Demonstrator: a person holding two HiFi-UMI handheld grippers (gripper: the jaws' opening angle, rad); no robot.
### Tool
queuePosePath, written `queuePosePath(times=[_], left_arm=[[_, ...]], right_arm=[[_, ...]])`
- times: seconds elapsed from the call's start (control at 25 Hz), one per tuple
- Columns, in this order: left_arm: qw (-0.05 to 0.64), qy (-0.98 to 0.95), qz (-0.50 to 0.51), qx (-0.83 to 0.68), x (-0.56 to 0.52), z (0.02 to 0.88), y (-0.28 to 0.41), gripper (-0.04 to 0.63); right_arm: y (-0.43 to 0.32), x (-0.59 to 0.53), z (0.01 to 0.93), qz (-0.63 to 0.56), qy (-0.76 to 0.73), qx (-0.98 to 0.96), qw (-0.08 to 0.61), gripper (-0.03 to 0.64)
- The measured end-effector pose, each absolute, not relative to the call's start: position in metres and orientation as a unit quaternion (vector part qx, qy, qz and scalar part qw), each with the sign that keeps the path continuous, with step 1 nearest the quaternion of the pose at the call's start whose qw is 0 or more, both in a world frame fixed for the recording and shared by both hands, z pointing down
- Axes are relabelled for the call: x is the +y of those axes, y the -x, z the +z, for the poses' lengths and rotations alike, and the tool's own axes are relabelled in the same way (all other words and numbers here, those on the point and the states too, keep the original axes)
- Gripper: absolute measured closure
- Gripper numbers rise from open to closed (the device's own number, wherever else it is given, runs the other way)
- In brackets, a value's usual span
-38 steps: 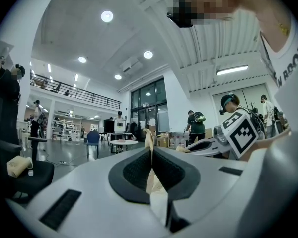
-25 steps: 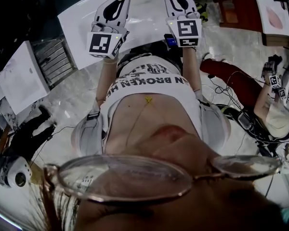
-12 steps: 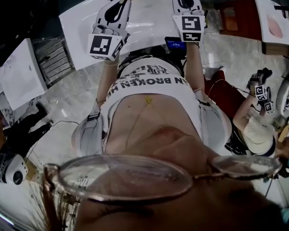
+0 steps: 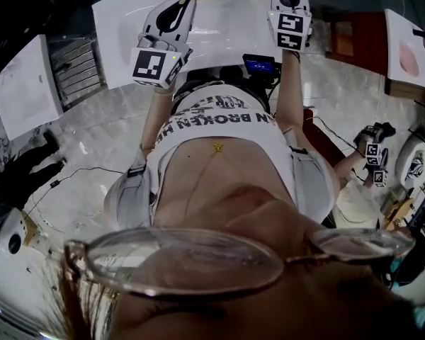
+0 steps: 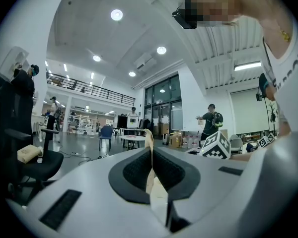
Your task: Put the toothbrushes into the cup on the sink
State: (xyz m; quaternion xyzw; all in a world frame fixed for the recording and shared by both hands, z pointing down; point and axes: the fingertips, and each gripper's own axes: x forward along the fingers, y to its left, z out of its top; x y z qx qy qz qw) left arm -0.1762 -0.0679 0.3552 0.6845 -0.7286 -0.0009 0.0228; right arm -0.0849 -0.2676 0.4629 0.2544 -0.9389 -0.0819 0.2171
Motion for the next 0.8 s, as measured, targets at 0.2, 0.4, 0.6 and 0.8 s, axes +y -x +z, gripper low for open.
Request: queuePosePath(times=[0.2,0.4,0.6,0.8], left_arm=[[0.030,-0.672,0.003,-0.740,-0.065,0.359,0.182,0.578],[0.037,-0.661,0.007,-0.749,-0.065,0.367,0.182,0.578],[0.046,-0.653,0.007,-0.756,-0.062,0.369,0.181,0.578],[0.049,-0.649,0.012,-0.759,-0.057,0.370,0.181,0.578]], right_arm=[[0.088,-0.278,0.494,-0.074,-0.246,-0.933,0.252,0.575],[0.093,-0.288,0.517,-0.069,-0.237,-0.931,0.268,0.575],[0.096,-0.295,0.529,-0.058,-0.233,-0.928,0.284,0.575],[0.093,-0.292,0.539,-0.044,-0.234,-0.927,0.290,0.575]])
